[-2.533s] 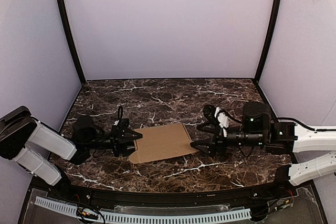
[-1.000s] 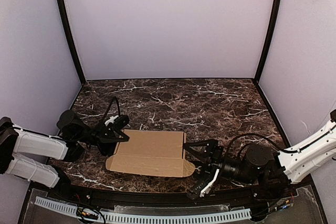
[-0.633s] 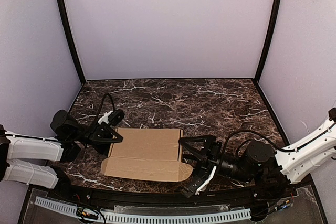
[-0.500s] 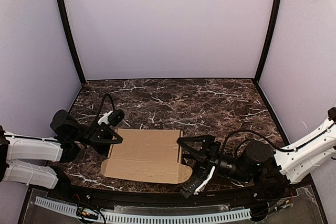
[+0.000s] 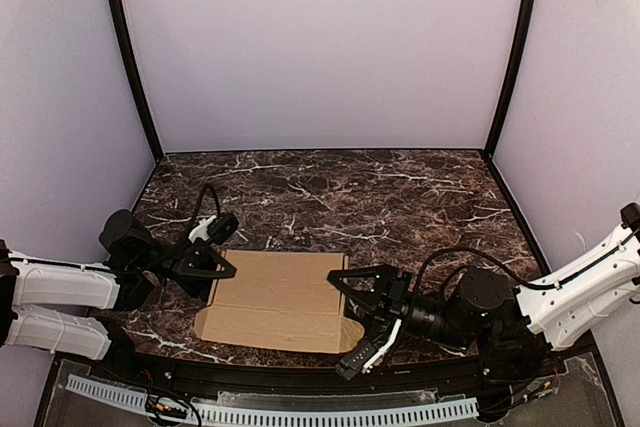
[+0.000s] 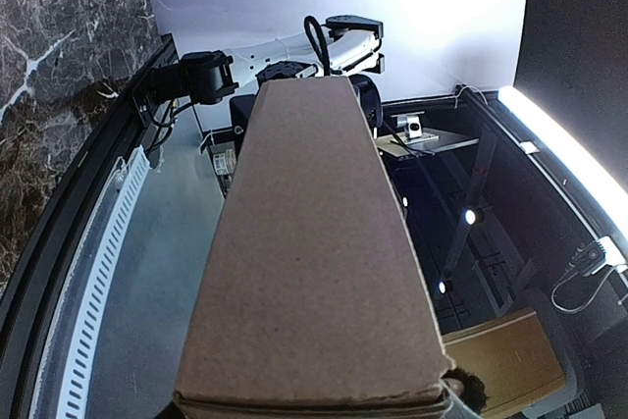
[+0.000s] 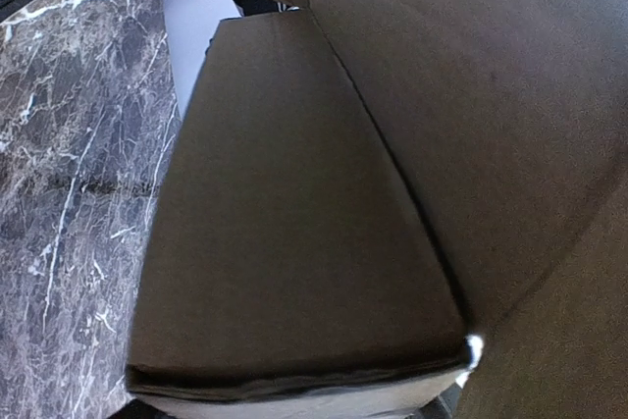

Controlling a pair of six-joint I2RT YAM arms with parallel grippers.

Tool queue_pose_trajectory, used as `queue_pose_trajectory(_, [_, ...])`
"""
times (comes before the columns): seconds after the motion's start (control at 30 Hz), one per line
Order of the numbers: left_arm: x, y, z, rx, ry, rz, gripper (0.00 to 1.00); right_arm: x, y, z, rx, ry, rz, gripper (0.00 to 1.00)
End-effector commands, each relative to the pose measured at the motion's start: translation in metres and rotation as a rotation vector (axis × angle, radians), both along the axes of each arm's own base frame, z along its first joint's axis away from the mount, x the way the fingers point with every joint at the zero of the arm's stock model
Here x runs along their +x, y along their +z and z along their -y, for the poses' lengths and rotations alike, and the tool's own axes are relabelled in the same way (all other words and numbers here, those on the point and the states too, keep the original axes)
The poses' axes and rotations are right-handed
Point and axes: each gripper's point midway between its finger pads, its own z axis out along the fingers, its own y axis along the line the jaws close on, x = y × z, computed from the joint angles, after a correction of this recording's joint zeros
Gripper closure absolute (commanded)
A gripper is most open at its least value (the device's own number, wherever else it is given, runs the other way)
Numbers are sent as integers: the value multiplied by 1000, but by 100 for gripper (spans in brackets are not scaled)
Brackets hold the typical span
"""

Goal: Fold the paper box

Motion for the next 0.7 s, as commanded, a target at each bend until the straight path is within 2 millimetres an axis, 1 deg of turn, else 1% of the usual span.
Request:
queue_pose_trajectory(0.0, [-3, -5, -1, 7, -13, 17, 55, -2, 13, -3, 43, 7, -14, 47])
queue_pose_trajectory(0.07, [-2, -5, -1, 7, -10, 18, 51, -1, 12, -2, 41, 3, -24, 53])
queue_pose_trajectory(0.1, [-2, -5, -1, 7, -8, 18, 49, -1, 11, -1, 41, 1, -29, 55])
queue_pose_trajectory(0.13, [-2, -4, -1, 3, -5, 25, 41, -1, 12, 0, 45, 0, -34, 56])
queue_pose_trajectory(0.2, [0, -3, 0, 2, 5, 40, 30, 1, 12, 2, 50, -8, -49, 58])
queue_pose_trajectory(0.27, [0, -4, 0, 9, 11, 58, 24, 2, 11, 4, 50, -15, -72, 60])
queue_pose_trajectory(0.33, [1, -3, 0, 16, 24, 83, 14, 5, 9, 8, 52, -28, -105, 61])
queue_pose_trajectory(0.37, [3, -2, 1, 18, 34, 95, 5, 6, 9, 10, 57, -32, -123, 61])
queue_pose_trajectory(0.43, [3, 0, 0, 31, 50, 136, 2, 9, 5, 14, 51, -46, -170, 62])
queue_pose_trajectory(0.47, [5, -4, 0, 54, 54, 148, 2, 11, 4, 16, 54, -54, -204, 62])
queue_pose_trajectory(0.5, [5, -2, -1, 60, 70, 164, 1, 13, 3, 18, 55, -64, -244, 63])
queue_pose_trajectory(0.53, [9, -6, 0, 95, 89, 168, 1, 14, -6, 20, 20, -76, -286, 64])
queue_pose_trajectory(0.57, [10, -7, -1, 121, 98, 190, 1, 16, -7, 21, 24, -83, -351, 65])
queue_pose_trajectory(0.6, [15, -10, -1, 148, 132, 200, 1, 18, -13, 24, 8, -92, -401, 65])
queue_pose_trajectory(0.63, [15, -11, -3, 176, 146, 233, 1, 19, -18, 26, -6, -102, -451, 66])
queue_pose_trajectory(0.67, [22, -14, -4, 205, 187, 253, 1, 21, -23, 29, -11, -115, -509, 65])
